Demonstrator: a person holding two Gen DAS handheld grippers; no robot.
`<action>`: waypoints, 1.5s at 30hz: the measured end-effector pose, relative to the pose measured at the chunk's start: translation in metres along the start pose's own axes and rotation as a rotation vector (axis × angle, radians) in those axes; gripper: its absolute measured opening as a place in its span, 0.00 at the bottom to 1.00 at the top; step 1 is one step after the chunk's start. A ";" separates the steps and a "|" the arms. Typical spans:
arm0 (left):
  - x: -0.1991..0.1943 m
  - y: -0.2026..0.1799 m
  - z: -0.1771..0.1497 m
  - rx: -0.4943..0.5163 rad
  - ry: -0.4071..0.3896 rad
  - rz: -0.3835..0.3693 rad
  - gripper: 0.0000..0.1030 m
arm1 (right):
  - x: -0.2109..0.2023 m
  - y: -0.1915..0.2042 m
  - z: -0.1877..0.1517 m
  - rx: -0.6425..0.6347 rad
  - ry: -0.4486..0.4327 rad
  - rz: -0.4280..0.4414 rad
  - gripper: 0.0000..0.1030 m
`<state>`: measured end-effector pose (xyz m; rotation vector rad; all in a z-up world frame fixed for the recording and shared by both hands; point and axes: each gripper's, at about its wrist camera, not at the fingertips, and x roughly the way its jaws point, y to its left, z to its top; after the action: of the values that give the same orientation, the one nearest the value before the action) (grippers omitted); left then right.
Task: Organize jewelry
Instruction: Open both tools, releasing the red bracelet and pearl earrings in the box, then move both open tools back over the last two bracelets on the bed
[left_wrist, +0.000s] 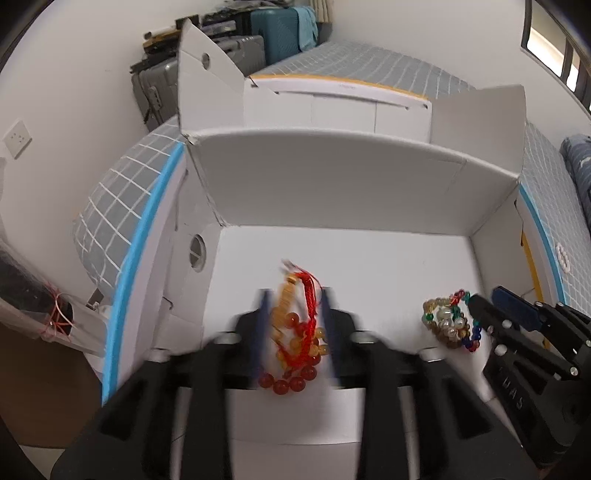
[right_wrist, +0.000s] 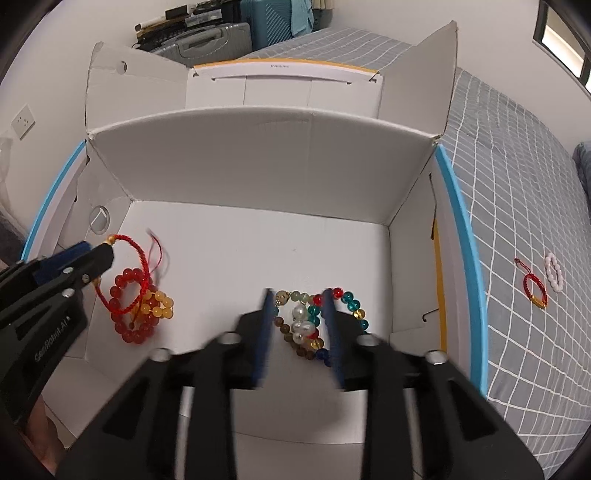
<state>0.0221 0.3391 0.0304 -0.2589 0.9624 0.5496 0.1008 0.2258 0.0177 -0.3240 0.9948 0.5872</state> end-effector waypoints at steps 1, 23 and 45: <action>-0.003 0.001 0.001 -0.002 -0.017 0.005 0.53 | -0.001 0.000 0.003 0.003 -0.009 -0.004 0.42; -0.030 0.008 0.007 -0.060 -0.119 0.017 0.93 | -0.045 -0.015 0.003 0.021 -0.174 -0.039 0.92; -0.087 -0.175 0.038 0.133 -0.167 -0.219 0.94 | -0.138 -0.216 -0.022 0.253 -0.302 -0.234 0.92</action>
<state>0.1065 0.1814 0.1187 -0.1933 0.7927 0.3000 0.1588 -0.0015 0.1228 -0.1189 0.7170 0.2820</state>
